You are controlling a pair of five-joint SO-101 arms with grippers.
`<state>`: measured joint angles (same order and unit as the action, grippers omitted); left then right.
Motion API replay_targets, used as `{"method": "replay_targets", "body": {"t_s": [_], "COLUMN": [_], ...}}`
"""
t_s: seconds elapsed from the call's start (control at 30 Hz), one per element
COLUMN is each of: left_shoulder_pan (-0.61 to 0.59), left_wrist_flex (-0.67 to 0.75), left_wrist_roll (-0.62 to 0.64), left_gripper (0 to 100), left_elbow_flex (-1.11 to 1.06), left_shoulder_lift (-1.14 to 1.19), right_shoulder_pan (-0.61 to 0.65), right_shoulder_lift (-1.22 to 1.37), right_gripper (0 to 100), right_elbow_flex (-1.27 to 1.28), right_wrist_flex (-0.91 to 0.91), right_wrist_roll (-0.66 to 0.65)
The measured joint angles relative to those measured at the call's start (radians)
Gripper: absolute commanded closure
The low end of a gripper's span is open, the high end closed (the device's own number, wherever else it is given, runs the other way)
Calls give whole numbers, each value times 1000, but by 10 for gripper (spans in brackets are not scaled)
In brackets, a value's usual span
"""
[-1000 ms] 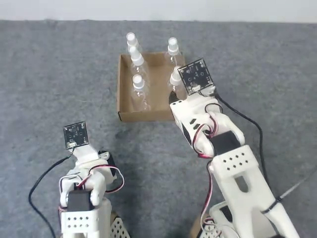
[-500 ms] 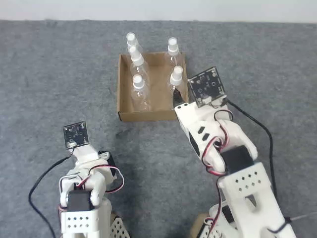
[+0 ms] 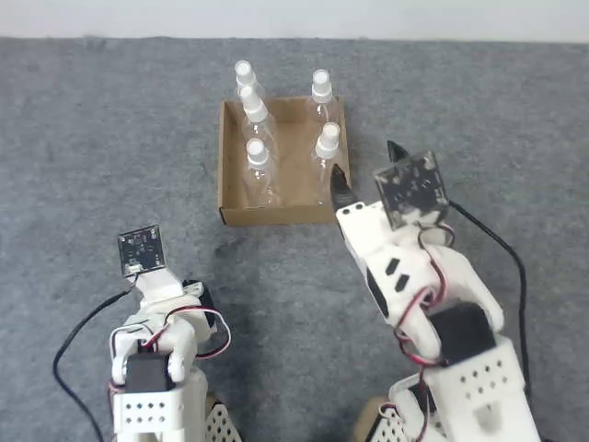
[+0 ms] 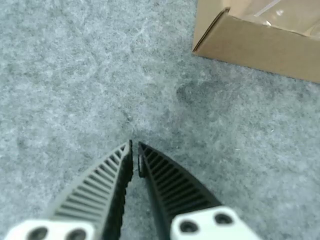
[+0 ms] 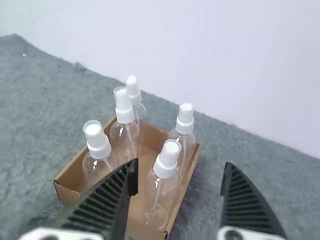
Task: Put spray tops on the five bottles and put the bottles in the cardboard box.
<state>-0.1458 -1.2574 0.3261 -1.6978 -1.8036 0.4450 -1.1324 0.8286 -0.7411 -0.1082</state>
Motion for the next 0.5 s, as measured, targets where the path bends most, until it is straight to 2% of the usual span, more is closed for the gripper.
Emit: {"method": "replay_targets", "body": {"t_s": [0.3,0.5], "left_shoulder_pan": [0,0], "left_wrist_flex": [0,0], "left_wrist_roll": [0,0], "left_gripper": [988,988], "left_elbow_flex": [0,0], "left_shoulder_lift": [0,0], "right_shoulder_pan": [-3,-2], "right_shoulder_lift": [-126,-157], "right_gripper": [802,911], "right_elbow_flex": [68,68], "right_wrist_flex": [-8,-8], "right_wrist_roll": [-3,-3]}}
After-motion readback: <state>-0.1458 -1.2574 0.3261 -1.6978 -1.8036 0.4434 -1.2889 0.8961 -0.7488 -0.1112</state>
